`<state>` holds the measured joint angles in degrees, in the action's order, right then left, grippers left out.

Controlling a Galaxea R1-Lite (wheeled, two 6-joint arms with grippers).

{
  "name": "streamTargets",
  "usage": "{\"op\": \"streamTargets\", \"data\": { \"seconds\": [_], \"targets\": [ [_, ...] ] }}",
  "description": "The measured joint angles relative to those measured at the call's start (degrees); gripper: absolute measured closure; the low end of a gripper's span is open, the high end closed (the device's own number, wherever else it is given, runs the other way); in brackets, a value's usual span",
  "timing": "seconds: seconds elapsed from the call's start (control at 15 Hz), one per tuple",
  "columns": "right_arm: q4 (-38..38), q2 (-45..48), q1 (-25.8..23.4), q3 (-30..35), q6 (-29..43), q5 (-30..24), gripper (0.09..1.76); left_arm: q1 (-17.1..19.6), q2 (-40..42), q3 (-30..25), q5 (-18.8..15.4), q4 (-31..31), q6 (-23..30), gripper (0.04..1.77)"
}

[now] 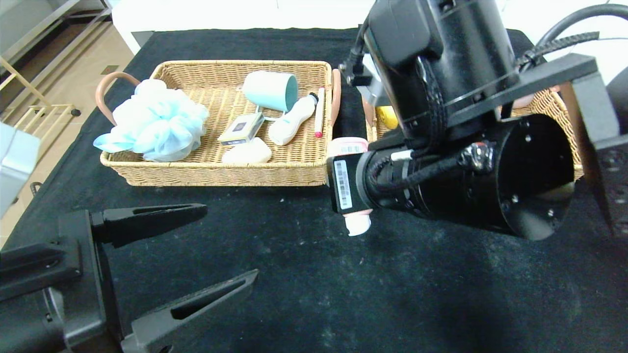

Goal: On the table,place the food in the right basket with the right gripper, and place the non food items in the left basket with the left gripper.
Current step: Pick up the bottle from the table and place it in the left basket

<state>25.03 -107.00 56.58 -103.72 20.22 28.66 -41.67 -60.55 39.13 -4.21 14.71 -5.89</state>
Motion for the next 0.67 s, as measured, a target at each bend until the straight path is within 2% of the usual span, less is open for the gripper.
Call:
{"op": "streamTargets", "data": {
  "seconds": [0.2,0.67],
  "targets": [
    [-8.91,-4.35,-0.21,-5.85,-5.07,-0.2,0.99,0.0,0.13,0.28,0.0,0.24,0.02,0.09],
    [-28.11,-11.52,-2.11,-7.28,-12.62,-0.3,0.99,0.0,0.39,0.52,-0.11,0.22,0.02,0.09]
  ]
}}
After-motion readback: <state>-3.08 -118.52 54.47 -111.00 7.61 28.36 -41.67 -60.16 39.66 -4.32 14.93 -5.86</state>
